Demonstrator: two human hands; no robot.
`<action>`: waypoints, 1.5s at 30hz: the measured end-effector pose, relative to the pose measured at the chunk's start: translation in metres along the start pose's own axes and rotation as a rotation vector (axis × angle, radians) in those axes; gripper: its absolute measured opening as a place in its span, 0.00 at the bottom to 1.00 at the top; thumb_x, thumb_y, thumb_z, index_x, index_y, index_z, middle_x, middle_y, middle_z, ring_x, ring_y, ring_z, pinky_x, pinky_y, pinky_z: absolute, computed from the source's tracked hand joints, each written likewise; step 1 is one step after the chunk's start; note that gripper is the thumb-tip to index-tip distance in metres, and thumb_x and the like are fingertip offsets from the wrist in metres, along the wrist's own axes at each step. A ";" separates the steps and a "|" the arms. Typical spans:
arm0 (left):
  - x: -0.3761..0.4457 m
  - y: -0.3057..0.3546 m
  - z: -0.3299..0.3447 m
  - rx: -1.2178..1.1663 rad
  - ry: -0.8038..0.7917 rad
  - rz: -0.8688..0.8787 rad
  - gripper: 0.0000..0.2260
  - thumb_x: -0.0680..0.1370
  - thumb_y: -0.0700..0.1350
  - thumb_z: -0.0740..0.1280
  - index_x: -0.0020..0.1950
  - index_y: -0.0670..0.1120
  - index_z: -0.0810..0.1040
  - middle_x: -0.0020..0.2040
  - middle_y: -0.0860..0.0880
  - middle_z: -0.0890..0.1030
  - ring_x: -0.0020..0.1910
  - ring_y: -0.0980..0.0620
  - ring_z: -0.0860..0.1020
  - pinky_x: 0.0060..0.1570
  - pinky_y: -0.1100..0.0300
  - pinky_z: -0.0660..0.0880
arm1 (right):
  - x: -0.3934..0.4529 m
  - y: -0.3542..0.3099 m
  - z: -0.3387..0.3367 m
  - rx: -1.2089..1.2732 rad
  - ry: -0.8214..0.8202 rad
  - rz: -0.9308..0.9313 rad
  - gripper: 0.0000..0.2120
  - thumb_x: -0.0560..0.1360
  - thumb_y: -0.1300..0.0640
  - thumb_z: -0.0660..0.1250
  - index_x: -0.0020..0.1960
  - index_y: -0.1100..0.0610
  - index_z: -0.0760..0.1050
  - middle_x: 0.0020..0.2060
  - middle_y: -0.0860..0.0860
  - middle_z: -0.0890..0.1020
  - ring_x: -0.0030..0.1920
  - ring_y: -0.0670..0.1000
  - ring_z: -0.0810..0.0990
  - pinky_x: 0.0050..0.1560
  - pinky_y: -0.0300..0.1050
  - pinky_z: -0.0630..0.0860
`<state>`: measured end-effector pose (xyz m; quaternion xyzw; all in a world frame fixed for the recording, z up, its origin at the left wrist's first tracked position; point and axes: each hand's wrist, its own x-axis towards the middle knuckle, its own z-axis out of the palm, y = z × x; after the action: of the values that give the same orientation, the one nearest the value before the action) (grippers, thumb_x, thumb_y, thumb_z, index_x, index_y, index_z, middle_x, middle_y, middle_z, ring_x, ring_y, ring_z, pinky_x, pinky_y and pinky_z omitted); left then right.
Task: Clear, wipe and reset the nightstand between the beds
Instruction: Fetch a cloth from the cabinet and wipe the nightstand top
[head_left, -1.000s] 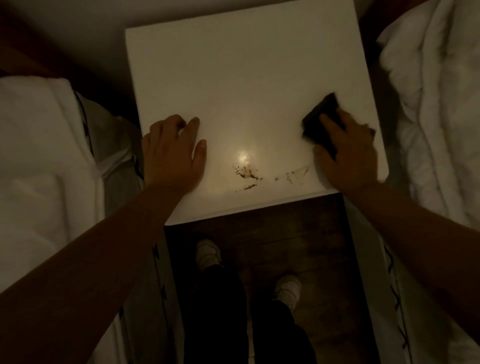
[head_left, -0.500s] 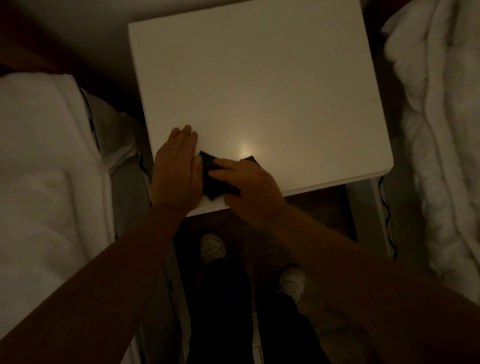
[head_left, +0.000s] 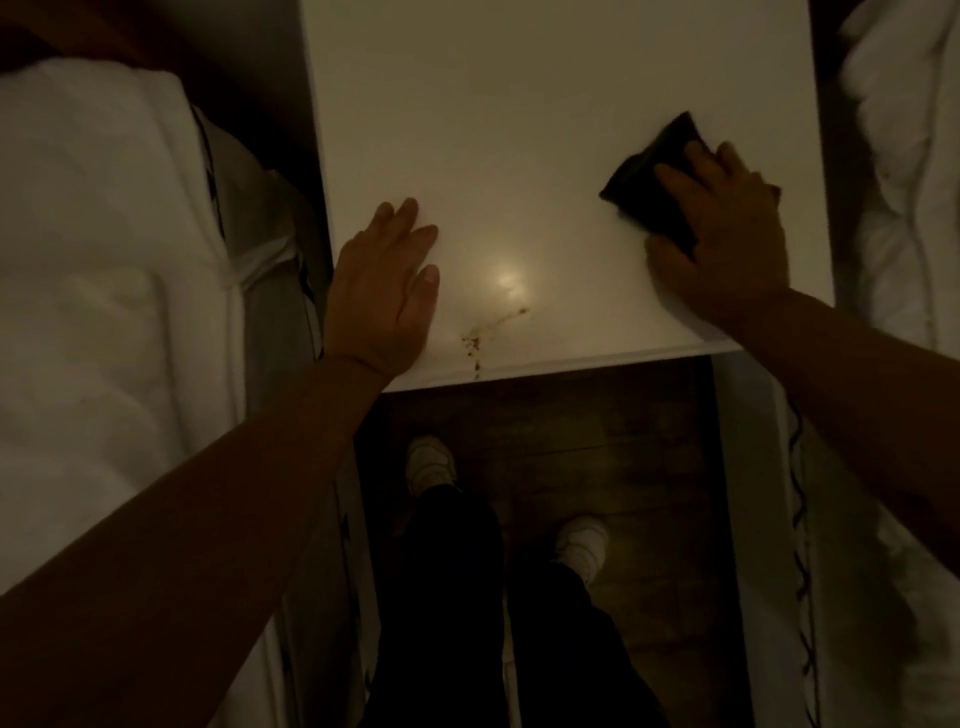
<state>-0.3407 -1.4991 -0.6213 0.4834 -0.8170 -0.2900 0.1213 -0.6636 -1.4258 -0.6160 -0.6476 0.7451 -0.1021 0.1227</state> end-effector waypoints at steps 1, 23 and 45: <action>0.000 0.000 0.000 -0.006 0.006 0.000 0.25 0.80 0.51 0.51 0.70 0.38 0.70 0.73 0.39 0.67 0.74 0.40 0.61 0.72 0.45 0.56 | 0.004 -0.010 0.002 0.003 -0.011 -0.034 0.28 0.75 0.47 0.60 0.72 0.58 0.67 0.71 0.63 0.66 0.71 0.69 0.62 0.65 0.67 0.62; -0.019 0.004 0.006 0.070 0.070 -0.046 0.25 0.81 0.53 0.49 0.72 0.41 0.68 0.75 0.39 0.63 0.75 0.40 0.58 0.73 0.46 0.53 | -0.054 -0.085 0.008 0.864 -0.031 0.105 0.27 0.69 0.68 0.64 0.66 0.54 0.72 0.62 0.53 0.77 0.60 0.48 0.77 0.66 0.47 0.72; -0.015 0.004 -0.001 -0.094 0.073 -0.087 0.28 0.77 0.56 0.57 0.71 0.39 0.68 0.74 0.40 0.65 0.75 0.42 0.59 0.73 0.55 0.52 | -0.056 -0.150 0.068 0.034 0.285 0.265 0.25 0.71 0.46 0.62 0.68 0.48 0.73 0.70 0.54 0.71 0.65 0.60 0.71 0.62 0.58 0.64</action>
<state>-0.3352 -1.4849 -0.6168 0.5224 -0.7758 -0.3151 0.1610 -0.4941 -1.3914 -0.6310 -0.5206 0.8319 -0.1883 0.0395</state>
